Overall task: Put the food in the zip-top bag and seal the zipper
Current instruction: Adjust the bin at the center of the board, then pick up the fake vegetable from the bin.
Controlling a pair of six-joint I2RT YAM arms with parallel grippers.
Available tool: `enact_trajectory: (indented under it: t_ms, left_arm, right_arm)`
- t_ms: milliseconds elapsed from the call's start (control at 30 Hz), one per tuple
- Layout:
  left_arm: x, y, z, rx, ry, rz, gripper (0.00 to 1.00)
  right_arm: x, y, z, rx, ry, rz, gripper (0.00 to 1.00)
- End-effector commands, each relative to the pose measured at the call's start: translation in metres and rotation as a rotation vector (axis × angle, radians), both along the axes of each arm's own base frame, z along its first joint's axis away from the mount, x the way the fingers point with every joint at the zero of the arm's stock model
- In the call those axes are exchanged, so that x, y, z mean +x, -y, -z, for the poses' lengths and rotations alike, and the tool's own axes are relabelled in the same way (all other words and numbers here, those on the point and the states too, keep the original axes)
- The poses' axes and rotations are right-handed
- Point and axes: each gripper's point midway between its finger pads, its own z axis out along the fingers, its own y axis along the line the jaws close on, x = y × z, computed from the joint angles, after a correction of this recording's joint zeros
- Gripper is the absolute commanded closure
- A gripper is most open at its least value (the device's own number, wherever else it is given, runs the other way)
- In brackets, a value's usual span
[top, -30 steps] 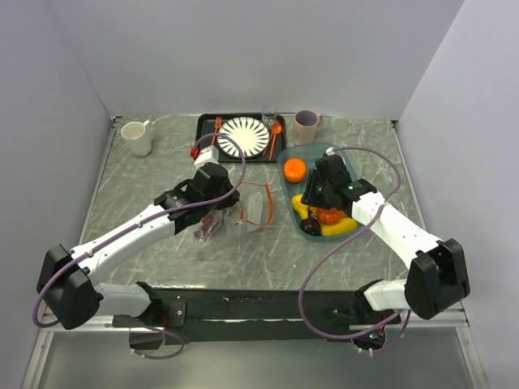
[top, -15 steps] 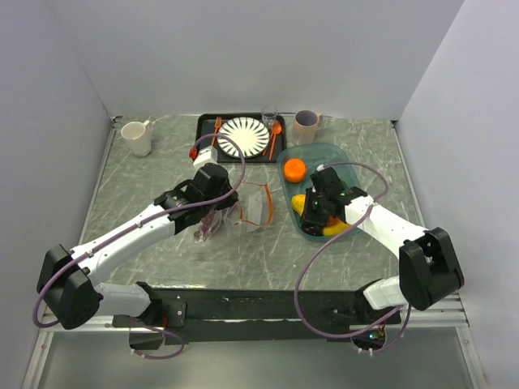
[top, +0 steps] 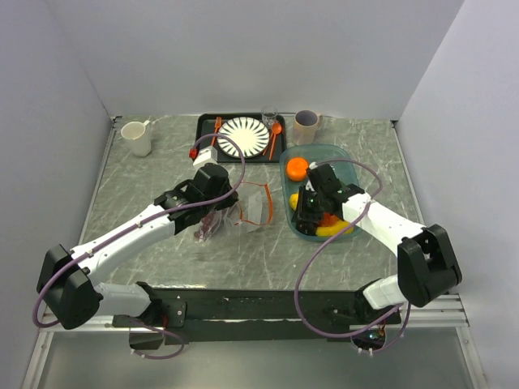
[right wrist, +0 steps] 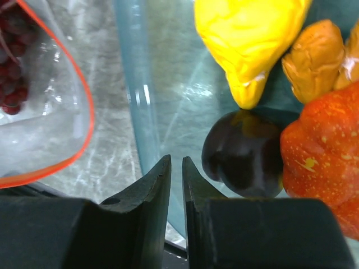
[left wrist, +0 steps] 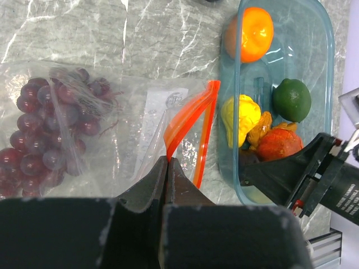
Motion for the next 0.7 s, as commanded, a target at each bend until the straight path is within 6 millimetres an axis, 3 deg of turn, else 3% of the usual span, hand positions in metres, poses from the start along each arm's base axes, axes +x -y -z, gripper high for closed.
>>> enact_trajectory:
  t_ms: [0, 100, 167, 233, 267, 367, 433, 500, 667]
  left_arm:
    - [0.002, -0.002, -0.014, -0.019, 0.032, -0.019, 0.99]
    - [0.000, -0.004, -0.014, -0.023, 0.038, -0.022, 0.99]
    - [-0.001, -0.003, -0.014, -0.028, 0.041, -0.010, 0.99]
    - [-0.001, -0.001, -0.014, -0.033, 0.045, -0.002, 0.99]
    - [-0.001, 0.001, -0.015, -0.040, 0.046, 0.007, 0.99]
    - [-0.002, 0.003, -0.016, -0.044, 0.056, 0.022, 0.99]
    - [-0.002, 0.004, -0.017, -0.049, 0.065, 0.031, 0.99]
    - [-0.003, 0.004, -0.019, -0.054, 0.073, 0.038, 0.99]
    - [-0.004, 0.005, -0.020, -0.059, 0.073, 0.044, 0.99]
  right_arm:
    - [0.018, -0.009, -0.031, 0.031, 0.092, 0.016, 0.77]
    - [0.026, 0.004, -0.055, 0.006, 0.187, 0.081, 0.66]
    - [0.027, 0.018, -0.069, -0.001, 0.235, 0.141, 0.47]
    - [0.032, 0.039, -0.075, -0.015, 0.264, 0.235, 0.18]
    - [0.030, 0.047, -0.077, 0.006, 0.273, 0.276, 0.11]
    - [0.029, 0.075, -0.080, 0.034, 0.290, 0.384, 0.00]
    - [0.029, 0.092, -0.079, 0.024, 0.297, 0.445, 0.00]
    - [0.029, 0.098, -0.076, 0.039, 0.294, 0.466, 0.00]
    - [0.024, 0.105, -0.045, 0.157, 0.147, 0.505, 0.00]
